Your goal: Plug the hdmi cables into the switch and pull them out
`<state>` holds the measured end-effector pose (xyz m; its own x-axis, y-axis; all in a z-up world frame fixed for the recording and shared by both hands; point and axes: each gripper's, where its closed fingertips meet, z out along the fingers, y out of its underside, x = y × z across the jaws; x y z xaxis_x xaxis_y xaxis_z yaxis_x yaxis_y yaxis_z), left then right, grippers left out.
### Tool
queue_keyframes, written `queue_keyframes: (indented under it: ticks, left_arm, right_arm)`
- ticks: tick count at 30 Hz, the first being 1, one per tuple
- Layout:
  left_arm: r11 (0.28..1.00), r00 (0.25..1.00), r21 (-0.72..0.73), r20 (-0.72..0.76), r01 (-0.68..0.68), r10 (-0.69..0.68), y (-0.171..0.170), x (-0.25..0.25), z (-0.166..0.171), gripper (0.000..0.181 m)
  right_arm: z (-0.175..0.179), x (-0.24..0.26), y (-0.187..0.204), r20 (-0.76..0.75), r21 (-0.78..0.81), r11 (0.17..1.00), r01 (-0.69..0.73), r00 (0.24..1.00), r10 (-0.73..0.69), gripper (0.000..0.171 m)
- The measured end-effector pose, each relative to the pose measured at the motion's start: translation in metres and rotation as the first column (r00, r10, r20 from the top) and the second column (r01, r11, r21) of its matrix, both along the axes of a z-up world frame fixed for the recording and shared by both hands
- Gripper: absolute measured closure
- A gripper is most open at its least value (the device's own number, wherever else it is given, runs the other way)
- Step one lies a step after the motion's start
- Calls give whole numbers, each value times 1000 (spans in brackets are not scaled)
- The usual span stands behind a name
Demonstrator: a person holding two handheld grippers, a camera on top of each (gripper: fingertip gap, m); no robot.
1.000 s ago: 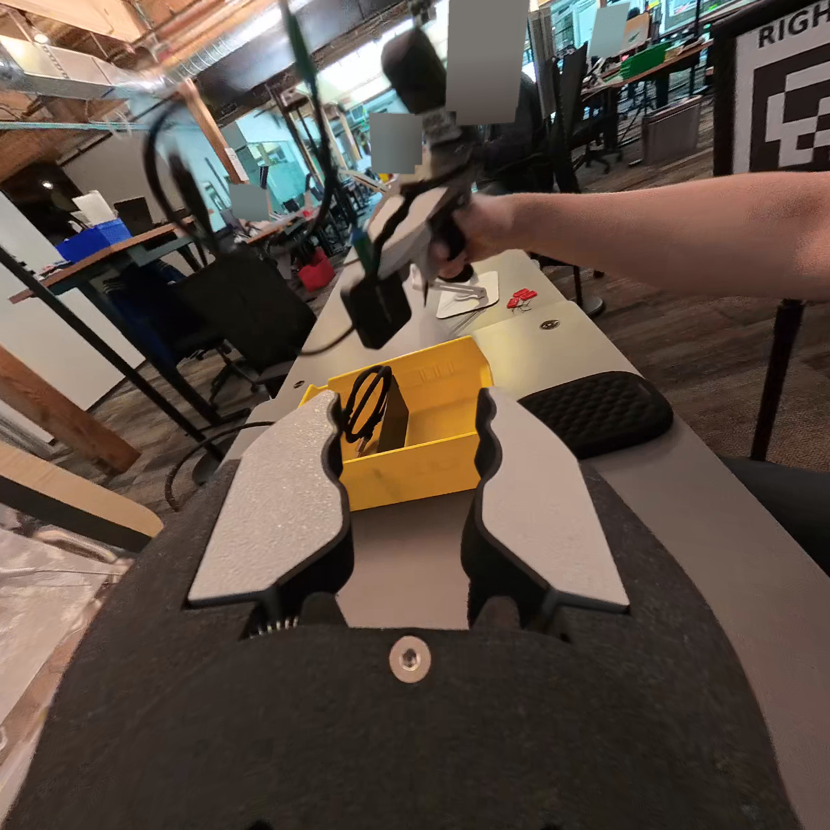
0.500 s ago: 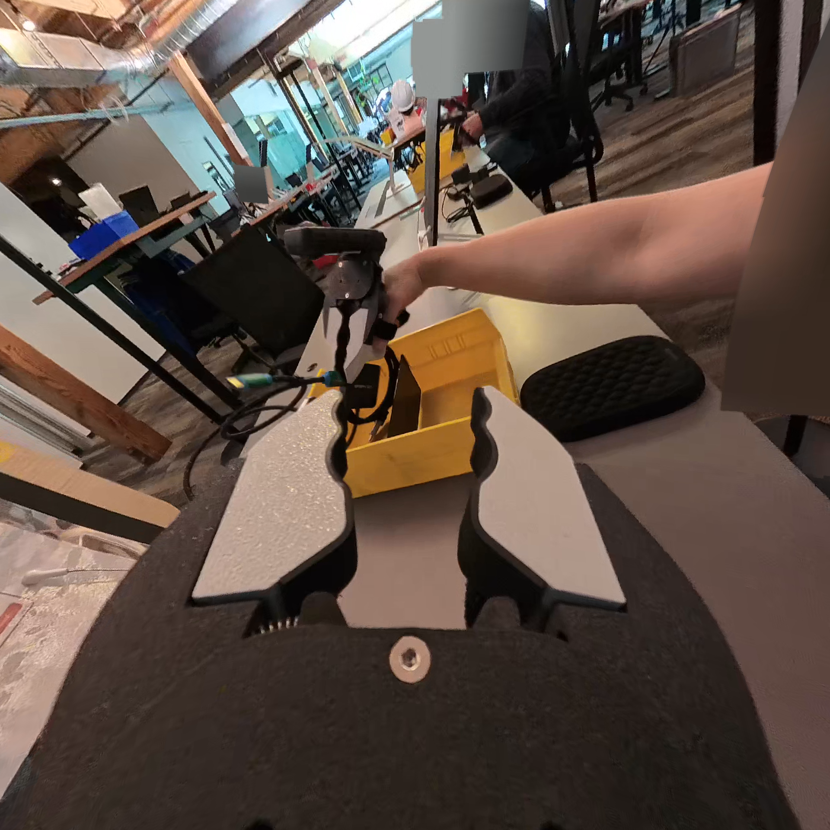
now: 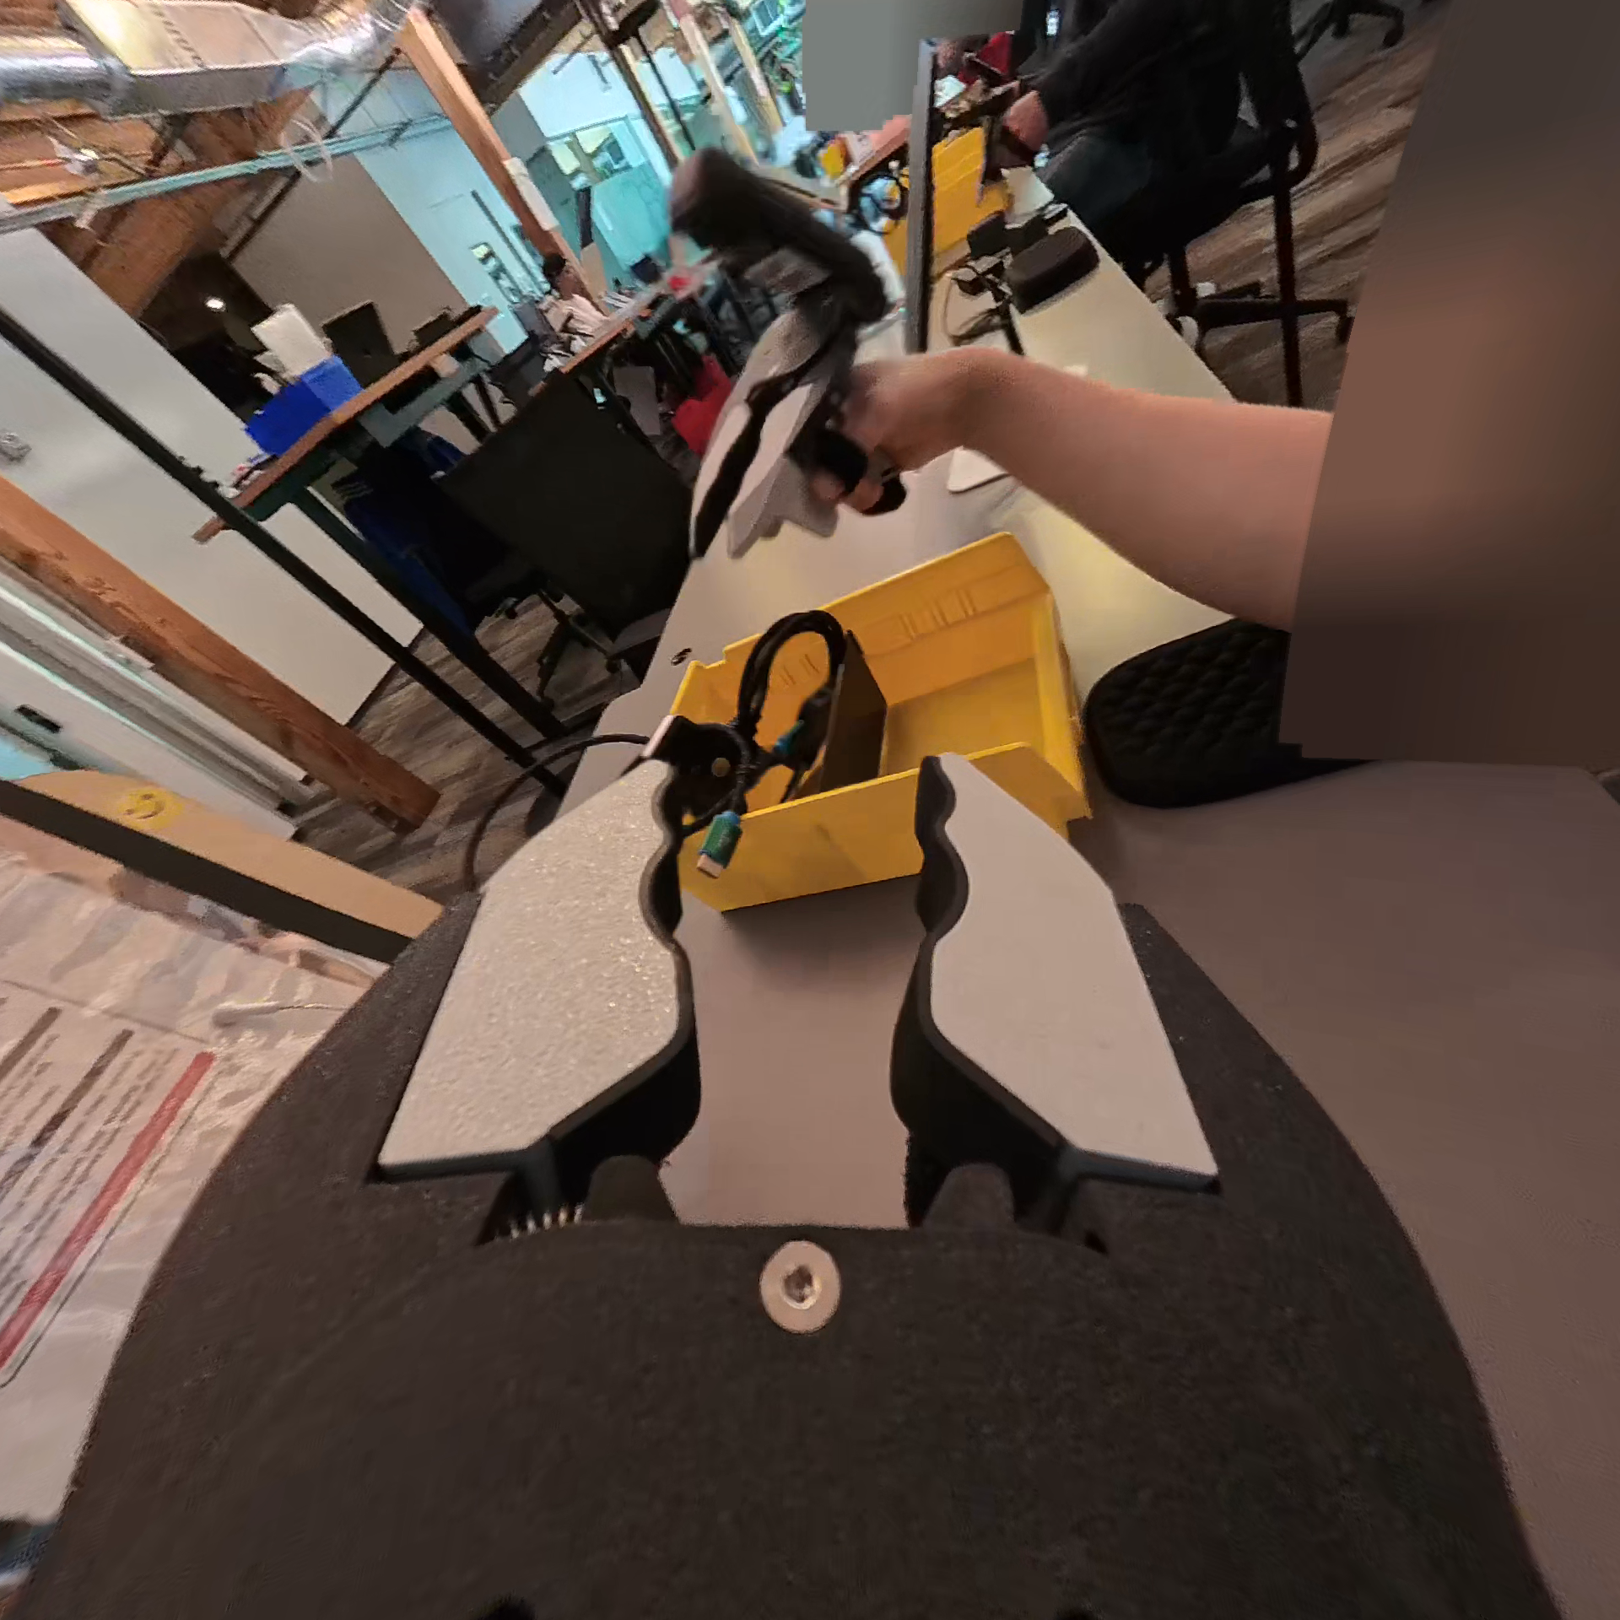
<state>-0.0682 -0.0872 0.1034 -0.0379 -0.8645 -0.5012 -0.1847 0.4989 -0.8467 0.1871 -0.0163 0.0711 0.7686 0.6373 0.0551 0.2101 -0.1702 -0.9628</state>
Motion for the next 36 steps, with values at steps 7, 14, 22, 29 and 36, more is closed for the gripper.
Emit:
queue_keyframes:
  ticks: [7, 14, 22, 29, 36]
  left_arm:
    - [956, 957, -99, 58, -277, 284, 46, -14, 17, 132]
    - [813, 816, -65, -33, -578, 577, 82, -26, 9, 131]
    - [672, 691, -182, -72, -718, 719, 65, -61, 17, 127]
    - [203, 222, -114, -188, -973, 957, 93, -238, 2, 107]
    - [-117, 99, -255, -697, -960, 711, 121, -389, -127, 111]
  right_arm:
    - [-10, 73, -41, 359, -11, 823, 567, 771, -527, 120]
    - [-127, 105, -75, 423, -510, 556, 656, 754, -502, 129]
    - [-181, 106, -69, 299, -772, 416, 480, 852, -429, 141]
    - [-194, 95, -63, 293, -840, 365, 401, 902, -317, 154]
    - [-197, 96, -59, 464, -778, 312, 545, 834, -300, 164]
